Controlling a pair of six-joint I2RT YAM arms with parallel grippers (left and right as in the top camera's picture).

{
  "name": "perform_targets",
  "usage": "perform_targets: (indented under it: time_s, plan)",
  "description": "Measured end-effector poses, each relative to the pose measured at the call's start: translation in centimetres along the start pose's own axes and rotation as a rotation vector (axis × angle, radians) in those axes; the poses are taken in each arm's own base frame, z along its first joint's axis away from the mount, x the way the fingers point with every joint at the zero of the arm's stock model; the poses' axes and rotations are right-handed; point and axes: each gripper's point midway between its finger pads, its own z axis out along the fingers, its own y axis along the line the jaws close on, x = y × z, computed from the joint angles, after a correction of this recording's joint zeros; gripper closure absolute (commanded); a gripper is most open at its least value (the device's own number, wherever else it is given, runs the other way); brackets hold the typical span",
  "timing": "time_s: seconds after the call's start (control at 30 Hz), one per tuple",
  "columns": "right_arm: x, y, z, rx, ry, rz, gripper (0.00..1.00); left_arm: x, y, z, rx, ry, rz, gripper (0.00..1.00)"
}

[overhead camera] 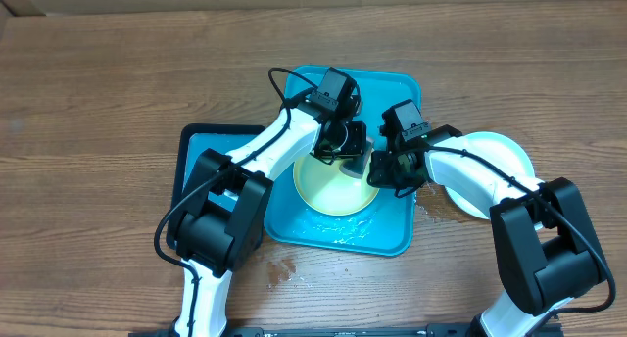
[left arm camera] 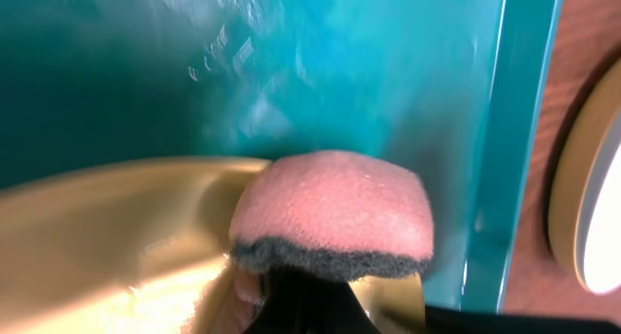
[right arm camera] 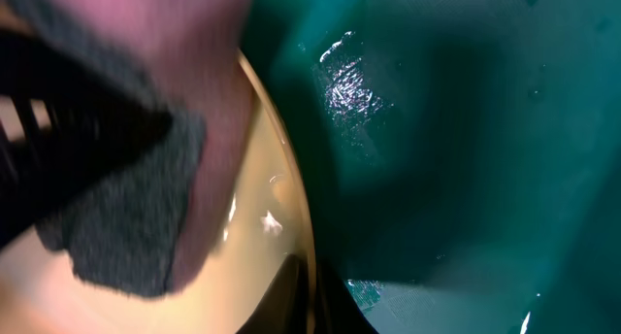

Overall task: Clean dirty plates on tray and stack at the side
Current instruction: 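Scrub the yellow plate with the sponge while the right gripper holds it, then return the sponge to the water tray with the left gripper, then lift the yellow plate with the right gripper and tilt it over the water tray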

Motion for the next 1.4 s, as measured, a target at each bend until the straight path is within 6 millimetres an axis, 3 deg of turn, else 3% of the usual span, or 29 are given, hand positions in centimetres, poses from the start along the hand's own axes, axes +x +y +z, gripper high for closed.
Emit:
perform_targets:
  time_s: [0.17,0.3,0.53,0.6,0.67,0.73,0.8,0.93,1.0,1.1,1.27,1.4]
  plan:
    - [0.0,0.0,0.0,0.0,0.0,0.0,0.96,1.7,2.9,-1.7,-0.093,0.087,-0.084,0.96]
    - [0.0,0.0,0.0,0.001,0.001,0.0,0.96,1.4,5.5,-6.7,-0.193,0.051,-0.132,0.96]
    - [0.0,0.0,0.0,0.0,0.001,0.0,0.96,1.1,7.2,-23.0,-0.352,-0.239,-0.127,0.96]
    - [0.0,0.0,0.0,0.0,0.001,0.0,0.96,2.4,8.3,-26.8,-0.43,-0.295,-0.142,0.96]
    - [0.0,0.0,0.0,-0.001,0.001,0.0,0.96,3.6,9.7,-28.8,-0.495,-0.305,-0.169,0.96]
    - [0.0,0.1,0.0,-0.004,0.003,0.0,0.96,4.1,11.5,-29.3,-0.546,-0.301,-0.197,0.96]
    - [0.1,0.2,0.0,-0.01,0.006,0.001,0.96,4.3,13.5,-28.3,-0.585,-0.283,-0.226,0.96]
    - [0.1,0.2,0.0,-0.018,0.009,0.003,0.96,5.0,17.2,-22.8,-0.611,-0.214,-0.25,0.96]
    - [0.2,0.3,0.0,-0.02,0.013,0.005,0.96,6.0,18.6,-19.7,-0.608,-0.16,-0.256,0.85]
    - [0.4,0.4,0.0,-0.027,0.024,0.012,0.96,7.6,19.6,-17.0,-0.599,-0.071,-0.259,0.67]
    - [1.6,0.3,-0.2,-0.025,0.078,0.023,0.96,8.4,19.2,-17.4,-0.585,-0.026,-0.267,0.5]
    - [2.9,-0.3,-1.0,0.021,0.144,0.037,0.96,7.2,18.0,-20.8,-0.564,-0.076,-0.284,0.37]
